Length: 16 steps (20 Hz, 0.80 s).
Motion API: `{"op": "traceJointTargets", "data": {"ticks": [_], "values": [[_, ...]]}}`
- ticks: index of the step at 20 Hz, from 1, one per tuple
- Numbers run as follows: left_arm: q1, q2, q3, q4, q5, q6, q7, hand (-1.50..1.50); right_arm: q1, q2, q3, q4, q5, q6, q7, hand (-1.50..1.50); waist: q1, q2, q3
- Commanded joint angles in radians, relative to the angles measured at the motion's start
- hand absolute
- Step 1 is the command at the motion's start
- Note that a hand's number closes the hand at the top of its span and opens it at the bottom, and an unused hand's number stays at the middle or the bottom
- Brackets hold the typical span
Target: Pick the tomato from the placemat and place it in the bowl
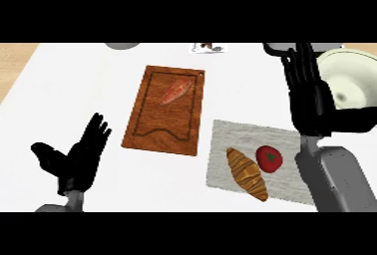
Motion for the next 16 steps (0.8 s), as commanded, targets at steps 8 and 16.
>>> {"op": "traceJointTargets", "data": {"ticks": [8, 16], "values": [[-0.119, 0.104, -0.16, -0.107, -0.167, -0.161, -0.069, 0.0, 0.218, -0.305, 0.116, 0.063, 0.381, 0.009, -0.003, 1.5, -0.058, -0.013, -0.007], [-0.148, 0.093, -0.158, -0.082, -0.187, -0.227, -0.058, 0.0, 0.208, -0.275, 0.153, 0.13, 0.437, 0.084, -0.111, -1.5, -0.014, -0.008, -0.002]]}}
